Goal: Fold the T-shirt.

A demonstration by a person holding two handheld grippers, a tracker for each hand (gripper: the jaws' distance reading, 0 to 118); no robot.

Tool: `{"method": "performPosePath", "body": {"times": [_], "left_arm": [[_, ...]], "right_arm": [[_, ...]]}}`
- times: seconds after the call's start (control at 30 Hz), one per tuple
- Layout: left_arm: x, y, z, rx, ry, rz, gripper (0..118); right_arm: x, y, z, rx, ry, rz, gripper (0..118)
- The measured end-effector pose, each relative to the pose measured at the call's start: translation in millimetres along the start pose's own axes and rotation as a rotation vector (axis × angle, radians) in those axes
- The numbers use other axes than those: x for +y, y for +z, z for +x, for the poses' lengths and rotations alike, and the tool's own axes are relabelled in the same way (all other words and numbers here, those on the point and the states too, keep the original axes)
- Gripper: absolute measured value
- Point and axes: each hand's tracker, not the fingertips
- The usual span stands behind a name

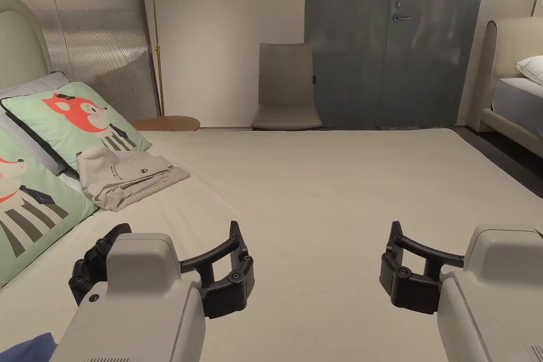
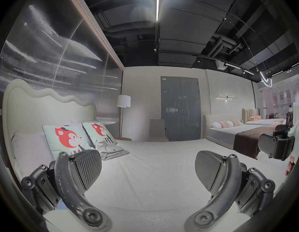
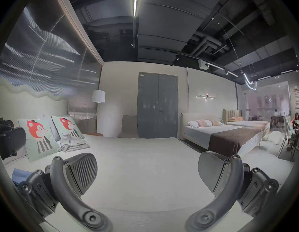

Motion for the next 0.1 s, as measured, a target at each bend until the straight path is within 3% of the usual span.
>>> {"method": "performPosePath", "body": {"times": [0.1], "left_arm": [[-0.3,-0.3,-0.4,-0.001,0.007,-0.006,111]], "right_arm": [[-1.2,0.5,-0.8,0.002,0.017,0.004,118]]}}
